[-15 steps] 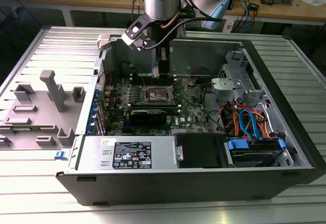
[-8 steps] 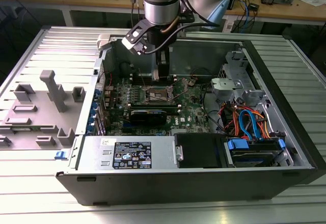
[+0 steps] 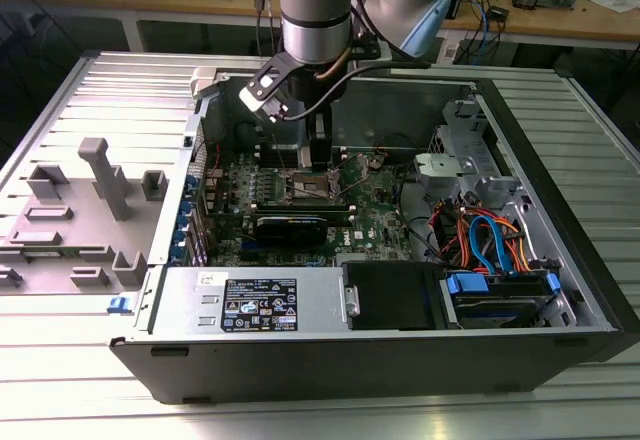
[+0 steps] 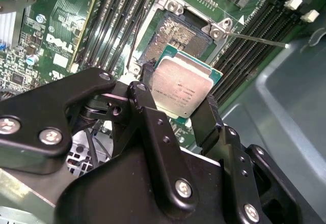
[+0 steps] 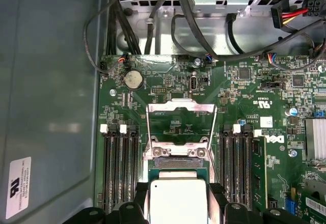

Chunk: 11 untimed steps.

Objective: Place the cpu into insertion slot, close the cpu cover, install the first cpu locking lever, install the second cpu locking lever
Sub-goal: 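Place the cpu into insertion slot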

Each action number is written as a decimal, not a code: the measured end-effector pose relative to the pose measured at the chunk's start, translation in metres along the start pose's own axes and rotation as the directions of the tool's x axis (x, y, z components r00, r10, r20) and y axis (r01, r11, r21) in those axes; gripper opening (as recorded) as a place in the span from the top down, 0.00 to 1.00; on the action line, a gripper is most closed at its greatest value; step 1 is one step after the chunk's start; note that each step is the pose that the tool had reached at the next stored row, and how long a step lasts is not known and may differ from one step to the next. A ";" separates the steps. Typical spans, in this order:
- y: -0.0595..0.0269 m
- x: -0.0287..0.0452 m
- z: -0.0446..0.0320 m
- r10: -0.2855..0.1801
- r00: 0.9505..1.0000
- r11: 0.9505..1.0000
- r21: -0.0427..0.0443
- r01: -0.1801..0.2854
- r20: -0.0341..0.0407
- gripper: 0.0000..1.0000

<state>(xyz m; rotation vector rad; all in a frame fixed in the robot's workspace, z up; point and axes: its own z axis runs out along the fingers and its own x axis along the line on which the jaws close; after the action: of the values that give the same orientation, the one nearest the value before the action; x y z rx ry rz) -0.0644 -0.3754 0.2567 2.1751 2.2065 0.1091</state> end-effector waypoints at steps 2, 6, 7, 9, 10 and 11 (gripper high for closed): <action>0.0000 0.0000 0.0002 0.000 1.000 1.000 0.000 0.000 0.000 0.46; 0.0000 0.0000 0.0004 0.000 1.000 1.000 0.000 0.000 0.000 0.46; 0.0000 0.0000 0.0004 0.000 1.000 1.000 0.000 0.000 0.000 0.46; 0.0000 0.0000 0.0004 0.000 1.000 1.000 0.000 0.000 0.000 0.46; 0.0000 0.0000 0.0004 0.000 1.000 1.000 0.000 0.000 0.000 0.46; 0.0000 0.0000 0.0004 0.000 1.000 1.000 0.000 0.000 0.000 0.46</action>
<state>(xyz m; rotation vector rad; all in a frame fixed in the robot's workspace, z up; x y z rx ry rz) -0.0644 -0.3754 0.2563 2.1750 2.2066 0.1091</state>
